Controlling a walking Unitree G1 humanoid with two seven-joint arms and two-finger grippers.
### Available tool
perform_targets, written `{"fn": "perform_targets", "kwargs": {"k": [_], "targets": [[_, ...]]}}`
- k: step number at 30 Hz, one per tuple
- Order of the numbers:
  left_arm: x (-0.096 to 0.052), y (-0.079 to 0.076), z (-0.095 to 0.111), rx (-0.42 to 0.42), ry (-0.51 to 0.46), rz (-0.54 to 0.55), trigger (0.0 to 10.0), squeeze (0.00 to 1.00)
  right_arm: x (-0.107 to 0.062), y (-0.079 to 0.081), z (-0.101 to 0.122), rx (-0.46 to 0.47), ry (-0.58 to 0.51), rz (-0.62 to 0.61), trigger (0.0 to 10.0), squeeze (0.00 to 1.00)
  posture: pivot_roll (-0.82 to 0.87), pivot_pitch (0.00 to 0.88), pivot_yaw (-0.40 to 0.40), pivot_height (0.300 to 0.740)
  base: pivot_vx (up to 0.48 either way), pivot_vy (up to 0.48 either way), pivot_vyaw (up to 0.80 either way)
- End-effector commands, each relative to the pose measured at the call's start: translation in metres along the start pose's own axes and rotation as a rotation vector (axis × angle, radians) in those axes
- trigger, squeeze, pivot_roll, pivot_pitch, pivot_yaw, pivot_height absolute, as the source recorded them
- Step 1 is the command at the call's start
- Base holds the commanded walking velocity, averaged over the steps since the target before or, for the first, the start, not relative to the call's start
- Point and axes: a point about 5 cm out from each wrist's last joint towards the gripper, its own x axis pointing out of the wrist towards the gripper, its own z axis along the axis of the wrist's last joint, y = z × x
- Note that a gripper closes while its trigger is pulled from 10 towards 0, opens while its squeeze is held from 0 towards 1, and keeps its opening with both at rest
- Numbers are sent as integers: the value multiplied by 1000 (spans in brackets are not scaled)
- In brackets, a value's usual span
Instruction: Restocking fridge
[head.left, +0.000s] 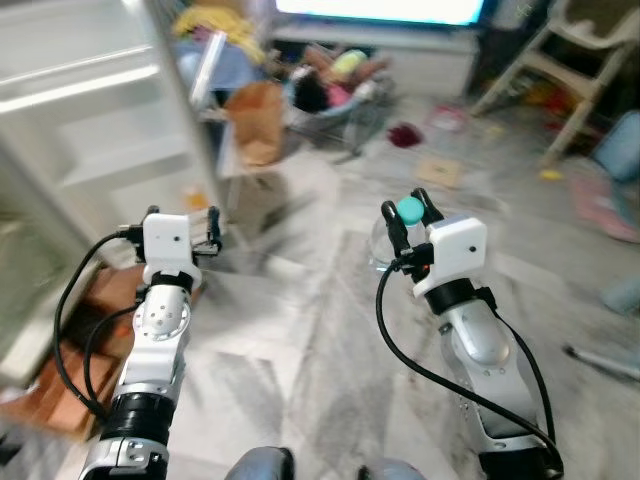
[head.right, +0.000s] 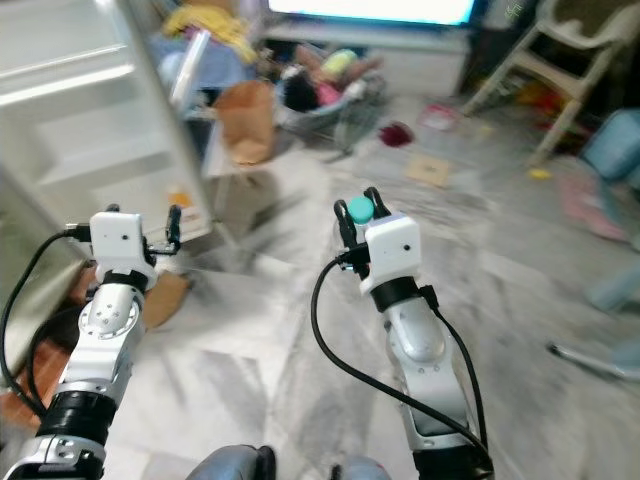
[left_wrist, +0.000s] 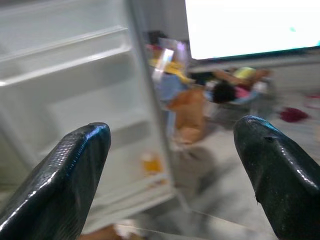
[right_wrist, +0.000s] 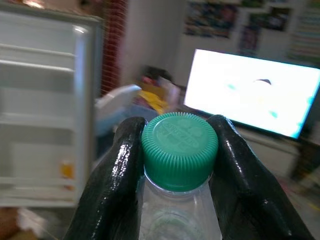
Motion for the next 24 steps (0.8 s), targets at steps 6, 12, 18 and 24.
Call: {"fn": "perform_targets", "kwargs": {"k": [6, 12, 18, 24], "targets": [[-4, -4, -6, -15, 34, -22, 10000, 0, -1, -11, 1, -6, -14, -80, 10000, 0, -61, 29, 26, 740, 0, 424, 478], [-4, -5, -7, -21, 48, -29, 10000, 0, 0, -15, -6, -32, 35, -113, 10000, 0, -59, 27, 24, 740, 0, 424, 0], [-2, -6, -2, -2, 20, -75, 10000, 0, 3, -16, -7, -60, 58, -112, 10000, 0, -53, 44, 26, 740, 42, 422, 0], [-1, -4, 0, -14, 20, -94, 10000, 0, 5, -17, -12, -68, 89, -149, 10000, 0, -48, 56, 30, 740, 284, 387, 0]]}}
